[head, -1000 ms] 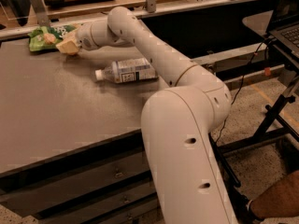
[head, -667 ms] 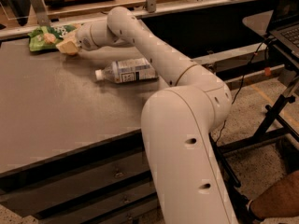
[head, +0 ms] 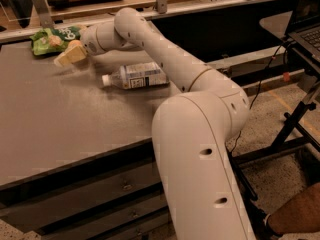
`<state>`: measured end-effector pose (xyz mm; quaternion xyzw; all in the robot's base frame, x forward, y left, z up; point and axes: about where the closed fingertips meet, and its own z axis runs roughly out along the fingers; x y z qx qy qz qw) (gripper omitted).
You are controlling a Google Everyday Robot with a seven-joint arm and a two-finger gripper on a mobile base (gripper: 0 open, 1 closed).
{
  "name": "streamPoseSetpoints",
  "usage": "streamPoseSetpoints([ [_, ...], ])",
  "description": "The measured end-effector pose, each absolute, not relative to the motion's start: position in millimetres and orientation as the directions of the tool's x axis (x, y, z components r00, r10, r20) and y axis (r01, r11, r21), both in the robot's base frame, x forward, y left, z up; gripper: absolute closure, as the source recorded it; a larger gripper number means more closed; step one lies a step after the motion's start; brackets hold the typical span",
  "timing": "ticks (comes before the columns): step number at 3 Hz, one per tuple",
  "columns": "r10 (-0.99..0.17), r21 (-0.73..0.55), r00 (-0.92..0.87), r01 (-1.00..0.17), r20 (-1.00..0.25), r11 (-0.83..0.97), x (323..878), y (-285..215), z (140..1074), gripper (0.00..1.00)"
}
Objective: Move orange near green rice chip bag
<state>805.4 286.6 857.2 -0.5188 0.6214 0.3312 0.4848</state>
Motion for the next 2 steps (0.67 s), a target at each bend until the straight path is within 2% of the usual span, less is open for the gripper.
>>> streamPoseSetpoints([
  [1,-0.323,-0.091,0.008,-0.966,-0.946,0.242,805.3,286.6,857.2,0.00],
  [2,-0.313,-0.112,0.019,-0.953,-0.949,0.282,808.2,256.0,878.3,0.00],
])
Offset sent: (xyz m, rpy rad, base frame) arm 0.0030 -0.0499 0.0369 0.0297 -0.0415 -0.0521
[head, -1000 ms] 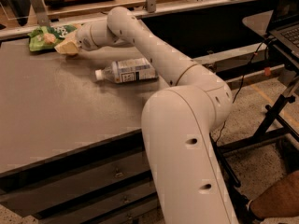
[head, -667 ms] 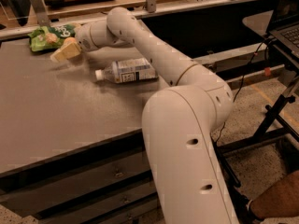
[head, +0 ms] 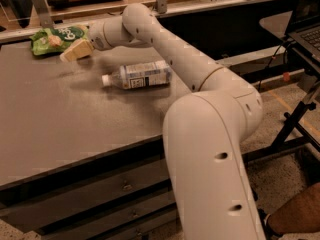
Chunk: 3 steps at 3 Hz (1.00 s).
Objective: Move orange near green rice chip bag
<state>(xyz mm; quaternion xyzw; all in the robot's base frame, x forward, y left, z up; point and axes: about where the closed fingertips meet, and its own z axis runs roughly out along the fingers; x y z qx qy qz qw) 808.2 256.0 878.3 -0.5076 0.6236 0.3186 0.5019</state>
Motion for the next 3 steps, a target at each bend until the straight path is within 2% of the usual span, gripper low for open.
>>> streamPoseSetpoints([
  [1,-0.319,-0.138,0.023,-0.929,-0.947,0.343,811.8,223.5,895.0,0.00],
  [3,-0.380,-0.210,-0.024,-0.801,-0.925,0.561,819.7,124.8,913.4,0.00],
])
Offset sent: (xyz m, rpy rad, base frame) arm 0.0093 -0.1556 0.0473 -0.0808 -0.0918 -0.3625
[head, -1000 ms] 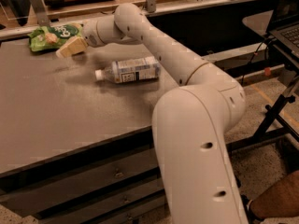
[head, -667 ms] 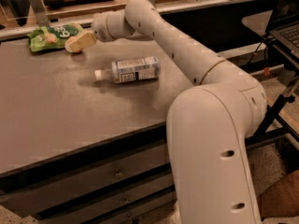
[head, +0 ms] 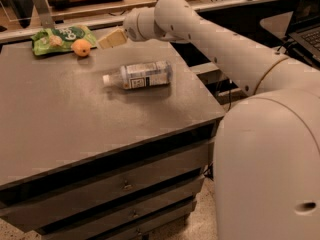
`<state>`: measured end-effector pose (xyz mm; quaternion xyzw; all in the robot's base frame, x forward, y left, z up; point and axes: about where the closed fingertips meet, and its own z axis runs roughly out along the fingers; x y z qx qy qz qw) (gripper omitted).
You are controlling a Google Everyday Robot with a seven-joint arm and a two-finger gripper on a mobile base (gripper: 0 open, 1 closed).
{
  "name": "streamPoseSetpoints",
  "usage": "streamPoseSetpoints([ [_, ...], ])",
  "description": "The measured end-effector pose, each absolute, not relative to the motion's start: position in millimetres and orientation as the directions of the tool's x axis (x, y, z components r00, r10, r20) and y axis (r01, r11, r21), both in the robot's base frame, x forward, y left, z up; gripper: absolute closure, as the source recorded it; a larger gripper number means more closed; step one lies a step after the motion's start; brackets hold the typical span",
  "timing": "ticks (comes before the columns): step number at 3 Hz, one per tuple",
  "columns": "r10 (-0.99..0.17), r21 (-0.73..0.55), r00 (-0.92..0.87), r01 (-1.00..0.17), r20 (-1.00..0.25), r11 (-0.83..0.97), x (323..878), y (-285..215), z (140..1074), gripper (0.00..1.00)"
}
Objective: Move orange near green rice chip bag
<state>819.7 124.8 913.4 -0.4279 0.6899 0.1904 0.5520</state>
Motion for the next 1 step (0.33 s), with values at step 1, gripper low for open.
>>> streamPoseSetpoints([
  [1,-0.380,-0.210,-0.024,-0.801,-0.925,0.561,819.7,124.8,913.4,0.00],
])
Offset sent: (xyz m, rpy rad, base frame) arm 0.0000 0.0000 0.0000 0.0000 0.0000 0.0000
